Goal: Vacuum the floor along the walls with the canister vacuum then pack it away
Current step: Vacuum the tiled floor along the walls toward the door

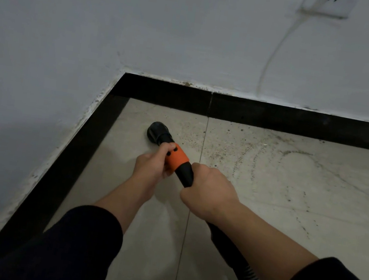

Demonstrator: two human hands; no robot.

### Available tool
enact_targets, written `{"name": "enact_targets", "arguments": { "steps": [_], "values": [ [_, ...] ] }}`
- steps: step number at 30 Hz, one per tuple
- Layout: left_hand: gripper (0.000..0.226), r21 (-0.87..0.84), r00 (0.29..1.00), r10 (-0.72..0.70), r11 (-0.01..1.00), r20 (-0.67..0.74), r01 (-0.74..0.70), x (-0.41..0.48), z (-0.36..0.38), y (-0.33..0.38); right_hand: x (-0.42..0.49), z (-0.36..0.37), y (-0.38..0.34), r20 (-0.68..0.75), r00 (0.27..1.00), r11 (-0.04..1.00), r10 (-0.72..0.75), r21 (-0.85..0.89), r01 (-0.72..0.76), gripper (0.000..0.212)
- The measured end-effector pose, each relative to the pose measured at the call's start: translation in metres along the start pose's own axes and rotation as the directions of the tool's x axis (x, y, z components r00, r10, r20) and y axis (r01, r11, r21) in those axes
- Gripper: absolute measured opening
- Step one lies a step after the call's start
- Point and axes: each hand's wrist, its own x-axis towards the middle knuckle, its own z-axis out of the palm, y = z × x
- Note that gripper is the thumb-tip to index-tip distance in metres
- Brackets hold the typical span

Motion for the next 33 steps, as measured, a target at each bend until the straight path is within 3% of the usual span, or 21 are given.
{"name": "enact_targets", "arguments": {
  "steps": [23,33],
  "values": [
    [0.019,0.057,0.995,-0.056,0.997,0.087,0.051,-0.045,0.051,-0.026,-0.039,-0.012,0.058,-0.024,0.997,0.996,0.078,0.041,-0.077,0.014],
    [0.028,0.138,0.988,-0.131,0.983,0.079,0.119,-0.074,0.072,-0.023,-0.051,-0.015,0.082,-0.018,0.995,0.99,0.093,0.107,-0.091,0.015]
  ]
}}
